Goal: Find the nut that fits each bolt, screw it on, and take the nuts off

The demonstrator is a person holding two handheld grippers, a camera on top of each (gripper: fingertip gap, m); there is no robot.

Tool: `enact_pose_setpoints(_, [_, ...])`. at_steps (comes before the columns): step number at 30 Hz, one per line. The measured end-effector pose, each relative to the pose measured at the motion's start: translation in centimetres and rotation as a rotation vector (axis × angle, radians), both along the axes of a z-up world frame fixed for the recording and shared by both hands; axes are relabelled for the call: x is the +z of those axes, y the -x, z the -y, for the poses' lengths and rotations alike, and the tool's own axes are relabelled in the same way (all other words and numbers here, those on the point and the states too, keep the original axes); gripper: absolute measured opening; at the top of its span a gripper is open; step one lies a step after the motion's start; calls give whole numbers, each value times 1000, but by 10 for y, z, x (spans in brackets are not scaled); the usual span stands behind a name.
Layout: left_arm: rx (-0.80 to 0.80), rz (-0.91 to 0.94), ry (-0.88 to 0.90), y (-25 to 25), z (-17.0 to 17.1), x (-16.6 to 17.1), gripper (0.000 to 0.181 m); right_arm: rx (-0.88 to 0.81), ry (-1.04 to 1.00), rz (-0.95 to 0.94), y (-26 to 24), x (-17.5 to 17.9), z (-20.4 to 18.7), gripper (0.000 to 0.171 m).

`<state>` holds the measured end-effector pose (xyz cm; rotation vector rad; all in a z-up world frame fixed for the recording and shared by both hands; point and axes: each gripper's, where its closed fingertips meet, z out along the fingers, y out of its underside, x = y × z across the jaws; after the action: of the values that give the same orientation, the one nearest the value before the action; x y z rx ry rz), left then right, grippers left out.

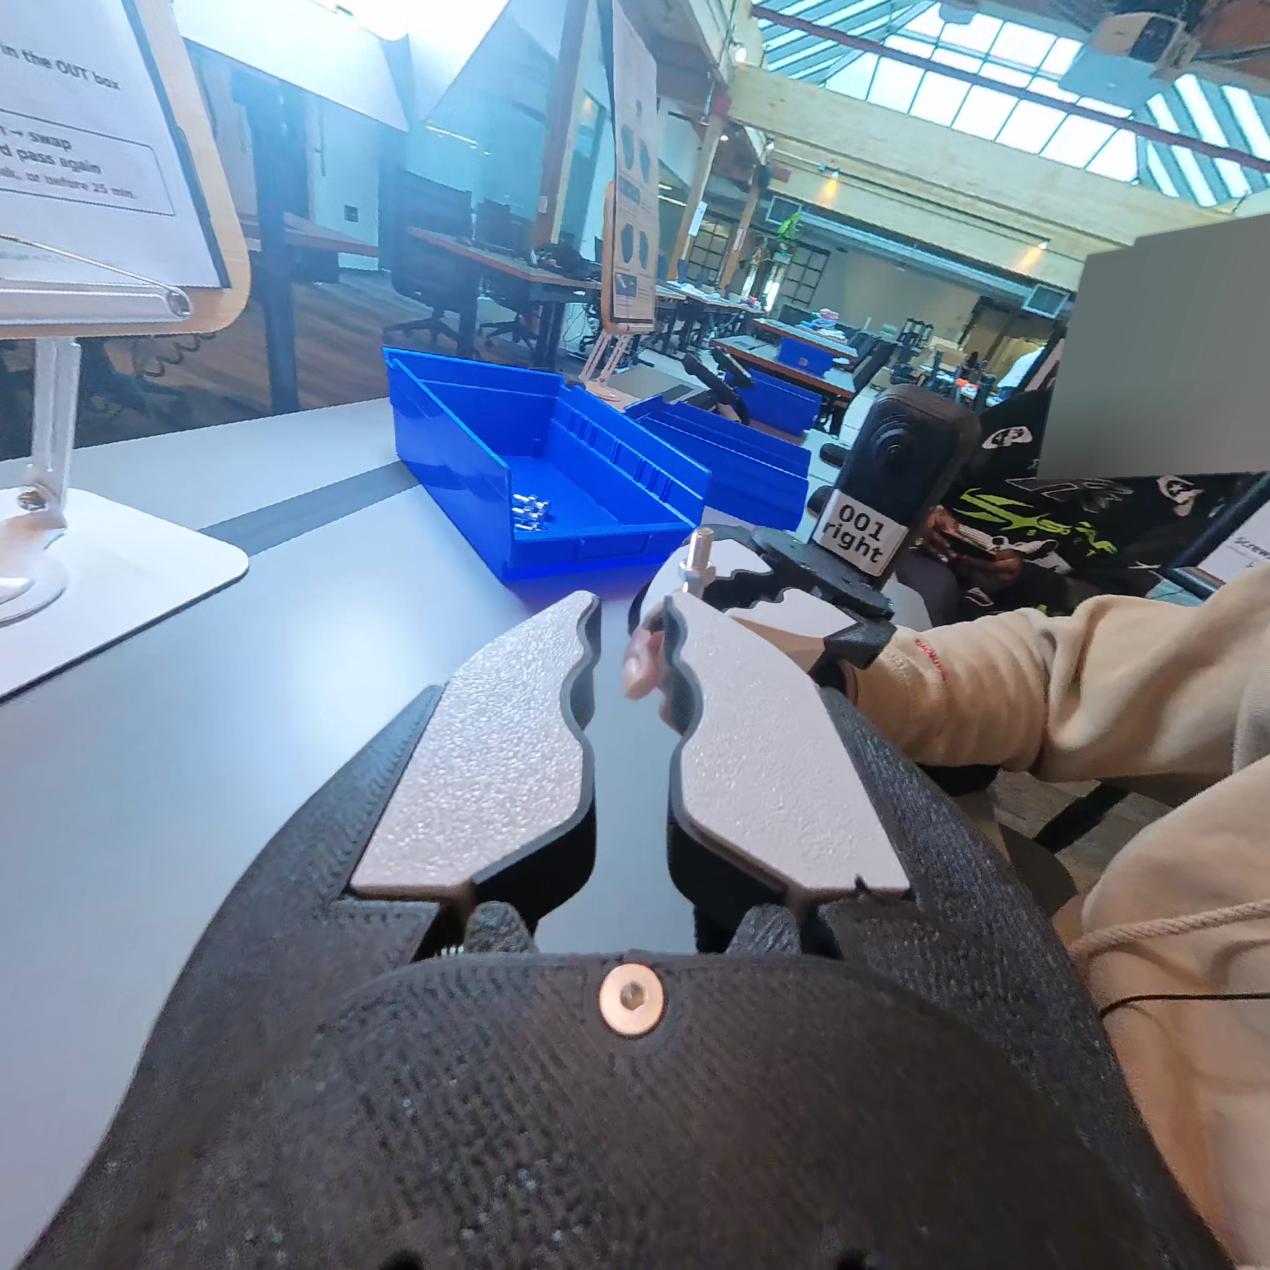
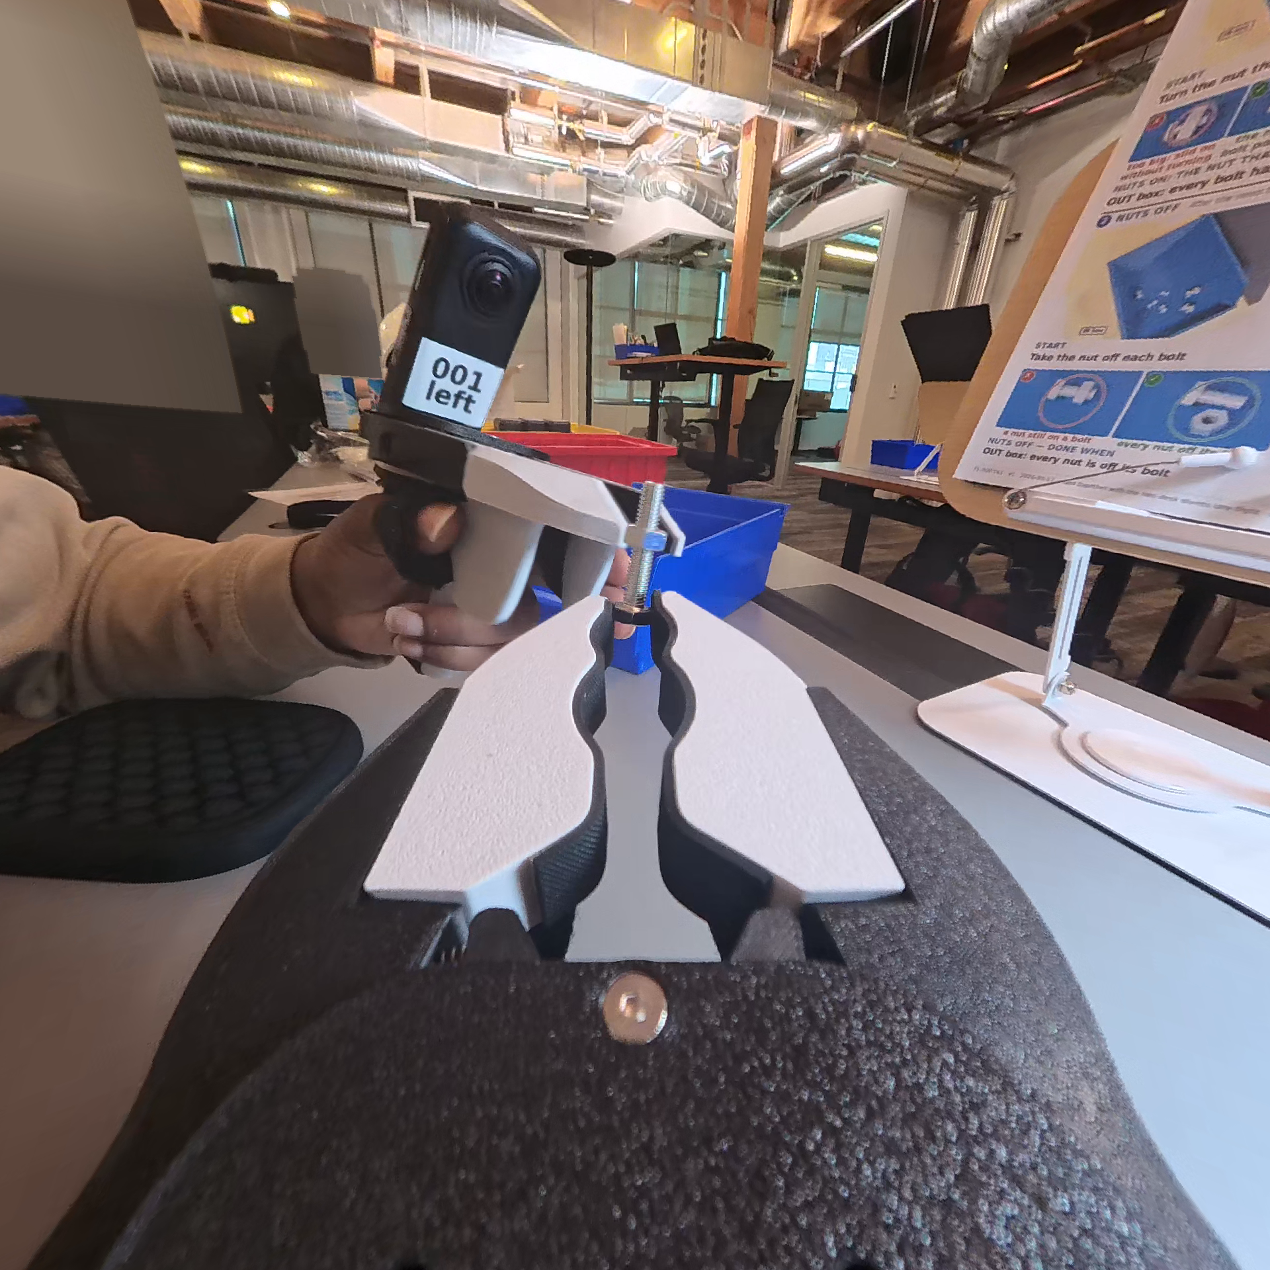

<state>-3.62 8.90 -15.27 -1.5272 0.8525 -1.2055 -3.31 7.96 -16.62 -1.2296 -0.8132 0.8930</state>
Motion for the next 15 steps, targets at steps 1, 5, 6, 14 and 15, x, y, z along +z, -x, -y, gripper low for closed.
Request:
enact_pose_setpoints(1, [-17, 8, -1, -2, 3, 1, 23, 2, 3, 6, 2, -2, 0, 10])
enact_pose_setpoints(5, [-42, 3, -16, -7, 11, 2, 31, 18, -3, 24, 8, -5, 5, 10])
enact_pose_setpoints(6, [-29, 0, -19, -5, 8, 1, 28, 15, -3, 19, 7, -3, 5, 10])
enact_pose_setpoints(14, [-43, 7, -13, -6, 10, 2, 32, 8, 5, 7, 4, -2, 2, 10])
enact_pose_setpoints(15, [-54, 3, -18, -8, 13, 2, 34, 14, 3, 12, 6, -3, 3, 10])
